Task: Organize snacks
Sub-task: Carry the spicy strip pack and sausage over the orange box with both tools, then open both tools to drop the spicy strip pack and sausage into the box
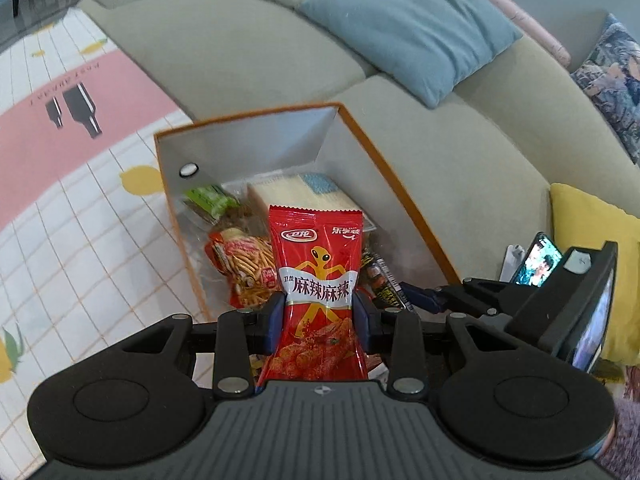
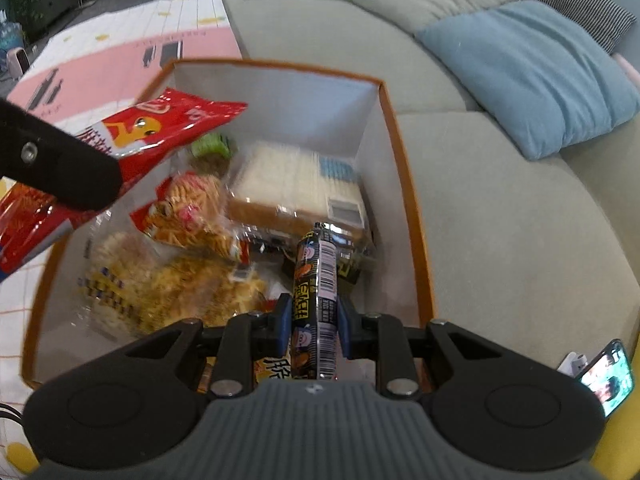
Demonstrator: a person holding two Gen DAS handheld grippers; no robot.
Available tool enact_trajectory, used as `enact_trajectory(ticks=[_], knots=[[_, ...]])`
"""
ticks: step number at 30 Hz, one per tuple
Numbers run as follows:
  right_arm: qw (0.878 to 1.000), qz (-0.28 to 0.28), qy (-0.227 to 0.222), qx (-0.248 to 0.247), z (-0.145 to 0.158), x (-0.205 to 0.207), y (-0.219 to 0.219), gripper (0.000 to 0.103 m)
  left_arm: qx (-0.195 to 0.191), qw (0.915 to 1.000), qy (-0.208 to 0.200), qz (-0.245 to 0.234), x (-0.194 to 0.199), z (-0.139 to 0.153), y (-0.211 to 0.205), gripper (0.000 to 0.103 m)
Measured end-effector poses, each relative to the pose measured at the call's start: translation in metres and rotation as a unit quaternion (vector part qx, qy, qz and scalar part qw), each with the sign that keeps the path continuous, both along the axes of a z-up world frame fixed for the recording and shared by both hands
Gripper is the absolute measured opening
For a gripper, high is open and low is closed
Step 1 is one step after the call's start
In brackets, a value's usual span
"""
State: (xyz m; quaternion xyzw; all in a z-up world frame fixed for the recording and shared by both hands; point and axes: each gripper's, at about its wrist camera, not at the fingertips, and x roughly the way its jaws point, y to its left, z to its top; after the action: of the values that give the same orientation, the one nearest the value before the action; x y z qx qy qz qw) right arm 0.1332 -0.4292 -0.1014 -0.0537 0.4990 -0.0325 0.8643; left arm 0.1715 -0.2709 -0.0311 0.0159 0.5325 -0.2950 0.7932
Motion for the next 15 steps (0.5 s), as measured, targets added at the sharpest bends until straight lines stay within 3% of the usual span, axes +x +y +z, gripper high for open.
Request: enact_trajectory(ticks=[5,7,13,15], knots=[[1.0,0.004,-0.002,0.0,-0.005,-0.004,-0.003,0.024,0.014,0.9997,0.017,0.0,0.006,-0.019,-0.012,0.041],[1.0,0.004,-0.006,-0.002,-0.002,-0.007,-0.003,0.035,0.027,0.9994,0.022,0.002,0.008,-0.027,-0.016,0.041],[1.0,0.003,-0.009,0.019,0.007,-0.015,0.001,0.041,0.06,0.9977,0.032,0.004,0.011,-0.041,-0.025,0.042],[1.0,0.007,-0.009,0.014,0.008,-0.016,0.005,0.042,0.069,0.9969,0.038,0.003,0.012,-0.045,-0.025,0.047]])
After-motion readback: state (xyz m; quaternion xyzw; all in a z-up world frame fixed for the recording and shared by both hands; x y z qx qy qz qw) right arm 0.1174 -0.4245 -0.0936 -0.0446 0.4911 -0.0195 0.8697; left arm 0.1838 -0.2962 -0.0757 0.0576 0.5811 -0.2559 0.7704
